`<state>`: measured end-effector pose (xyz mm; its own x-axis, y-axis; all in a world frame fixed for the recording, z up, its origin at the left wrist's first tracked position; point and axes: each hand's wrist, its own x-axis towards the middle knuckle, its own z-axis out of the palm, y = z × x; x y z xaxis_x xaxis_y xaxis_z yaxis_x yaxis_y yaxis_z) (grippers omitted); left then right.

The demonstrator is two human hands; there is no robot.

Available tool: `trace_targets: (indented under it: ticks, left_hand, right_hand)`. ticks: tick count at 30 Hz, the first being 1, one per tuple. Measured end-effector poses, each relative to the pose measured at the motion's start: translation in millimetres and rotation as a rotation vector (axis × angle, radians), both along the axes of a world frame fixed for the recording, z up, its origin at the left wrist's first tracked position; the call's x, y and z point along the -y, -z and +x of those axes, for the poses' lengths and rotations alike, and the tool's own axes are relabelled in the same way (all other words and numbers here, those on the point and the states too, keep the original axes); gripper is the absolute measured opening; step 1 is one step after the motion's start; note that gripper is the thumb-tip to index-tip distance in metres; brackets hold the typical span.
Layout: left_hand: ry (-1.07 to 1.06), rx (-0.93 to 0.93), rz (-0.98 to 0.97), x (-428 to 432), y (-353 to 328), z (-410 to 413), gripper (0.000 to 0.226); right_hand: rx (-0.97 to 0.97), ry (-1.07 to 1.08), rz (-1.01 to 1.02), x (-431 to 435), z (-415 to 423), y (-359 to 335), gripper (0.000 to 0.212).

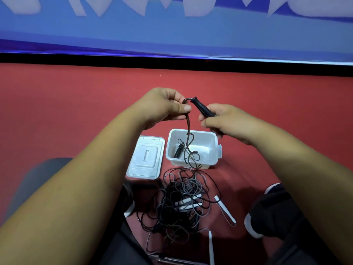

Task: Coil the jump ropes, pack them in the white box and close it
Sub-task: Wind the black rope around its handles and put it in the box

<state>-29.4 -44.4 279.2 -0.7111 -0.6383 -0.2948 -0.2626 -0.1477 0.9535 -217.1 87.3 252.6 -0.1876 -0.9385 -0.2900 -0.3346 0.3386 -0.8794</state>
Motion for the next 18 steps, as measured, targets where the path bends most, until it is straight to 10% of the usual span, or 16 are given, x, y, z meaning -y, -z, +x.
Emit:
trace_targets:
  ticks: [18]
  left_hand:
    - [-0.151,-0.185,0.265,-7.8,1.5,-12.9,0.024]
  right_hand:
    - [0.297,0.065,-0.087,1.1,21.7,16.5,0.025]
